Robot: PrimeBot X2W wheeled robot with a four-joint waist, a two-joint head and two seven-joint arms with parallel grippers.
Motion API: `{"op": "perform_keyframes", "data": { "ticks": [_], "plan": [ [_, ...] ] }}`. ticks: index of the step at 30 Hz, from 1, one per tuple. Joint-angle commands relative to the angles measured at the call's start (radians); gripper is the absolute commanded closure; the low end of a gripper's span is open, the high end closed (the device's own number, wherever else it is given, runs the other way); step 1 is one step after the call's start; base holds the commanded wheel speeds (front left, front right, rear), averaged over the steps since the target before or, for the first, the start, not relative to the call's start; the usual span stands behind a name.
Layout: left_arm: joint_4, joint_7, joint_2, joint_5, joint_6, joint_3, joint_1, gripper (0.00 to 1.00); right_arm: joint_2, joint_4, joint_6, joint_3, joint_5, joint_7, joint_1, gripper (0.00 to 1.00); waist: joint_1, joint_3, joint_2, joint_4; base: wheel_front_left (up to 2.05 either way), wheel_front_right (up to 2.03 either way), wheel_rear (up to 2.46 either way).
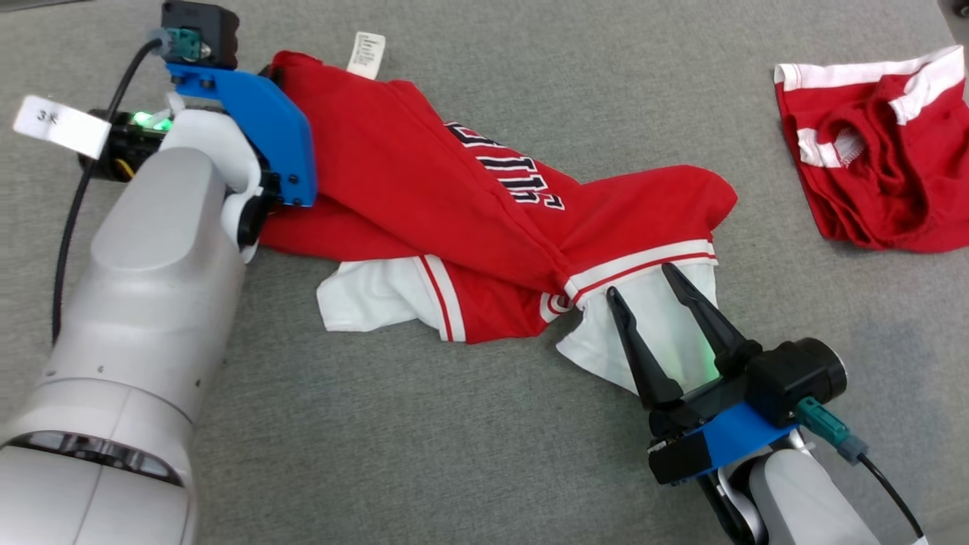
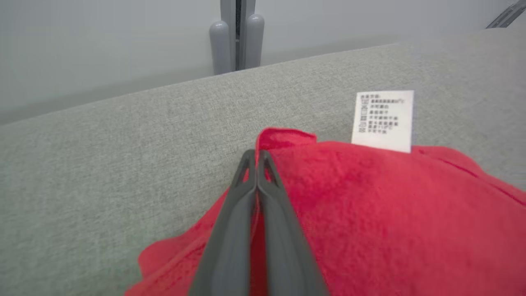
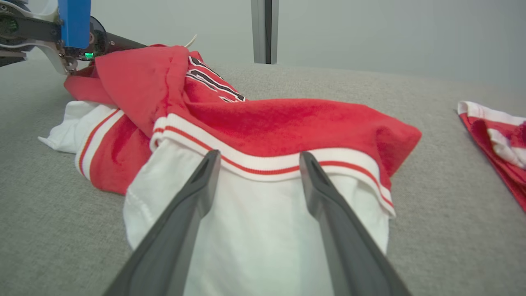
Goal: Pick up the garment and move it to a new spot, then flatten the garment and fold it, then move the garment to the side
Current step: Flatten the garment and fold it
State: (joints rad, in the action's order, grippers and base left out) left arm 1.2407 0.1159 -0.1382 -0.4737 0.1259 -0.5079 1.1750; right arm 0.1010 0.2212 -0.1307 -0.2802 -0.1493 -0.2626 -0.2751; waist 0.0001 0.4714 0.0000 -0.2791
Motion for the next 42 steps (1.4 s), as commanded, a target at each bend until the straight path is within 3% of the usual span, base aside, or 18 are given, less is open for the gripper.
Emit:
{"op": "perform_keyframes", "data": {
  "ticks": [1, 6, 12, 22, 31, 39, 40, 41, 42],
  "plan": [
    [-0.018, -0.029, 0.006, -0.014, 0.007, -0.006, -0.007, 1.0, 0.003, 0.003, 0.0, 0.008, 0.003, -0.003, -0.011, 0.0, -0.0001, -0.01, 0.0, 0.009, 0.0, 0.0, 0.0],
    [-0.091, -0.138, 0.03, -0.081, 0.005, -0.003, -0.027, 1.0, 0.016, 0.009, 0.0, 0.034, -0.001, -0.003, 0.01, 0.0, -0.0001, -0.06, 0.0, 0.062, 0.0, 0.0, 0.0],
    [-0.213, -0.226, 0.037, -0.186, 0.005, -0.049, -0.099, 1.0, 0.04, 0.033, 0.0, 0.054, -0.005, -0.003, 0.049, 0.0, -0.0001, -0.16, 0.0, 0.173, 0.0, 0.0, 0.0],
    [-0.401, -0.313, -0.036, -0.422, 0.005, -0.131, -0.461, 1.0, 0.048, 0.088, 0.0, 0.046, -0.03, -0.003, 0.122, 0.0, -0.0001, -0.301, 0.0, 0.331, 0.0, 0.0, 0.0],
    [-0.56, -0.322, -0.072, -0.661, 0.005, -0.224, -0.806, 1.0, 0.05, 0.118, 0.0, 0.032, -0.042, -0.003, 0.159, 0.0, -0.0001, -0.356, 0.0, 0.348, 0.0, 0.0, 0.0],
    [-0.614, -0.358, -0.136, -0.77, 0.005, -0.264, -0.908, 0.99, 0.046, 0.133, 0.0, 0.034, -0.047, -0.003, 0.183, 0.0, -0.0001, -0.38, 0.0, 0.331, 0.0, 0.0, 0.0],
    [-0.609, -0.364, -0.137, -0.775, 0.005, -0.263, -0.911, 0.83, 0.043, 0.131, 0.0, 0.035, -0.047, -0.003, 0.185, 0.0, -0.0001, -0.382, 0.0, 0.328, 0.0, 0.0, 0.0],
    [-0.6, -0.369, -0.144, -0.767, 0.005, -0.258, -0.908, 0.57, 0.041, 0.13, 0.0, 0.037, -0.045, -0.003, 0.184, 0.0, -0.0001, -0.384, 0.0, 0.324, 0.0, 0.0, 0.0],
    [-0.588, -0.375, -0.151, -0.757, 0.005, -0.249, -0.902, 0.22, 0.04, 0.127, 0.0, 0.043, -0.042, -0.003, 0.184, 0.0, -0.0001, -0.387, 0.0, 0.321, 0.0, 0.0, 0.0]
  ]
}}
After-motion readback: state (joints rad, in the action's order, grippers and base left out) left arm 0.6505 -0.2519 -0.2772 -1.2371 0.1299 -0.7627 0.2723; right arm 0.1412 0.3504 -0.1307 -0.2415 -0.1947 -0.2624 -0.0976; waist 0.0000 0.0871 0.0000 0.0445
